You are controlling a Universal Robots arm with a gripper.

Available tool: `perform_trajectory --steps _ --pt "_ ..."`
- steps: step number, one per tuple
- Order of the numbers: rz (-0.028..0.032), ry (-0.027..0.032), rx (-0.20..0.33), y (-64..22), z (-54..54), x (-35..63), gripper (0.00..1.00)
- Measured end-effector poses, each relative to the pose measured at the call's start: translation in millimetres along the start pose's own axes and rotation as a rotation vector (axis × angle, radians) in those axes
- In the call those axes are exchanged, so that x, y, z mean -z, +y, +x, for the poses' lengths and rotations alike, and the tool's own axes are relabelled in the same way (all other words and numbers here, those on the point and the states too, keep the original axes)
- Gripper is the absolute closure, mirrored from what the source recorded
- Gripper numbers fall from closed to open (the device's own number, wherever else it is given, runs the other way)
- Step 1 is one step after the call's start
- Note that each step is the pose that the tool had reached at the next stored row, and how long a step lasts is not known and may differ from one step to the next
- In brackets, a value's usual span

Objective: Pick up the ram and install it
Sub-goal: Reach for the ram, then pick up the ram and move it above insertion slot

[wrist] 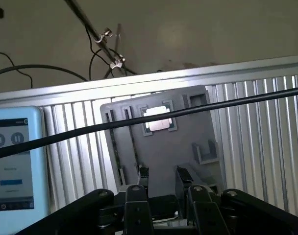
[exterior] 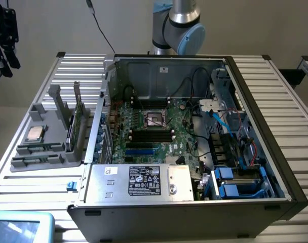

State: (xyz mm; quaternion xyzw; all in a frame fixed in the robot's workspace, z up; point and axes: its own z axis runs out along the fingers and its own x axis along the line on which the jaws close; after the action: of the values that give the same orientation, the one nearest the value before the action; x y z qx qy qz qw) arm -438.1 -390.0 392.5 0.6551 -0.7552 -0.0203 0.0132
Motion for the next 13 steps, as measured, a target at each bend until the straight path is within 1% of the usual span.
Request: perform_trajectory --steps 11,13 --pt "-0.0002 0.0001 0.000 0.2 0.0 -0.1 0.65" --pt "-0.0044 0.0005 0.000 0.4 0.0 -1.3 0.65"
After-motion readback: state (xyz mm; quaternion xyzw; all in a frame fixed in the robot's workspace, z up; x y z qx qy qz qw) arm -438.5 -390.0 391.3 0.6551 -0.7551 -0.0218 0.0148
